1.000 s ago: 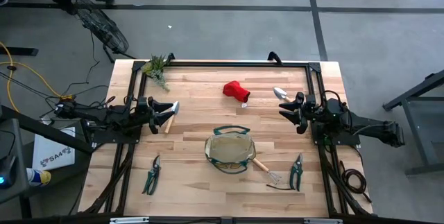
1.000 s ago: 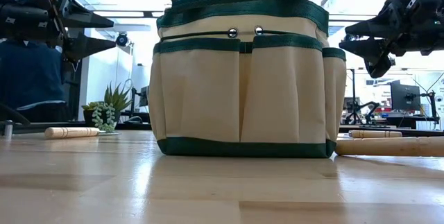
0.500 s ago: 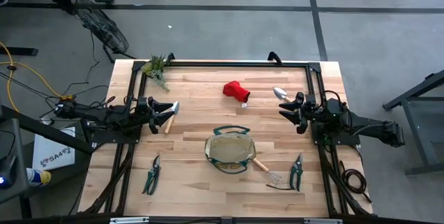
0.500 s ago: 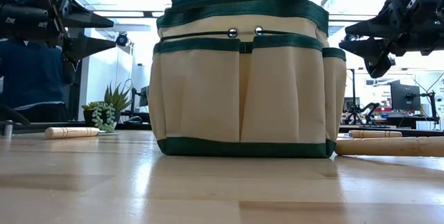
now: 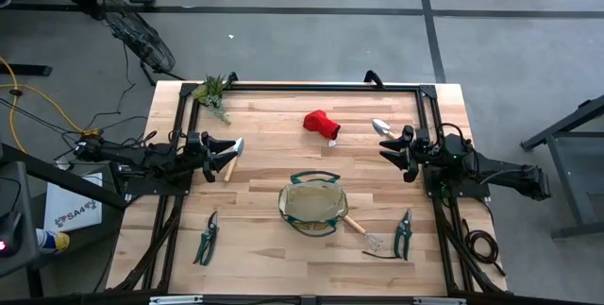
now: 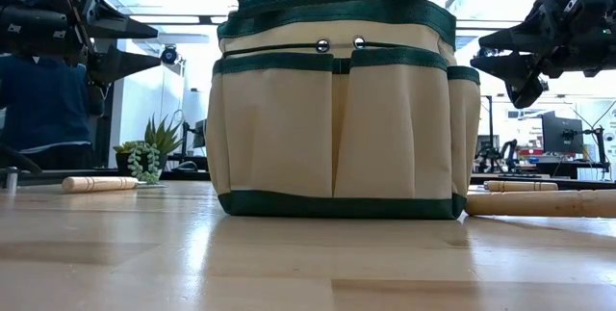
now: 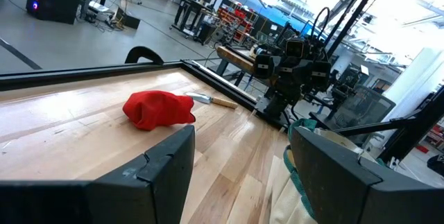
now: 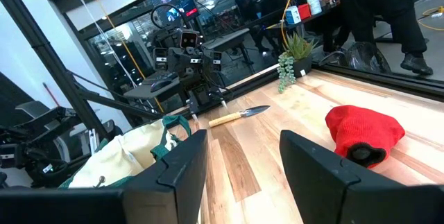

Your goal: Pick & Place Garden tools in Gardening bag

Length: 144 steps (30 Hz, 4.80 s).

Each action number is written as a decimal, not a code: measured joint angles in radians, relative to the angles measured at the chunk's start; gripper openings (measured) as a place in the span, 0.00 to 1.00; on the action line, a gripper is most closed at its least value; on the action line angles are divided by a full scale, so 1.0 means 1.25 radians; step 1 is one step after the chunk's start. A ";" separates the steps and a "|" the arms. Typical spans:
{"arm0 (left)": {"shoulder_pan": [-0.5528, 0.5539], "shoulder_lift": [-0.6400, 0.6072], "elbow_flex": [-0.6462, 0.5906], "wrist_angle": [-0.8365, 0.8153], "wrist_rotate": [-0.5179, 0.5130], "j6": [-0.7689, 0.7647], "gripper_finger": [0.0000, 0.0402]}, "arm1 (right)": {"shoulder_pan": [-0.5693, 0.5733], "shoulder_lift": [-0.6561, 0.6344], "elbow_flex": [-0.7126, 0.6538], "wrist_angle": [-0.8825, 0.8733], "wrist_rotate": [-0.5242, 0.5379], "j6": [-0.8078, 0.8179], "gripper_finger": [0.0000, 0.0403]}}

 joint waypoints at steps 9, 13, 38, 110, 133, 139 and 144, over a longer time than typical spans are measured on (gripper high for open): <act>0.000 0.000 0.000 0.000 0.000 0.000 0.58 | 0.000 0.000 0.000 0.001 0.000 0.003 0.43; 0.000 0.000 0.000 0.000 0.000 0.000 0.58 | 0.000 0.000 0.000 0.001 0.000 0.077 0.43; 0.000 0.000 0.000 0.000 0.000 0.000 0.58 | 0.000 0.072 0.064 -0.116 0.023 0.300 0.43; 0.000 0.000 0.000 0.000 0.000 0.000 0.58 | -0.136 0.912 0.575 -0.970 0.041 0.416 0.43; 0.000 0.000 0.000 0.000 0.000 0.000 0.58 | -0.330 1.153 0.575 -0.727 0.212 -0.021 0.43; 0.000 0.000 0.000 0.000 0.000 0.000 0.58 | -0.348 1.193 0.575 -0.680 0.211 -0.022 0.43; 0.000 0.000 0.000 0.000 0.000 0.000 0.58 | -0.358 1.225 0.576 -0.664 0.210 -0.041 0.43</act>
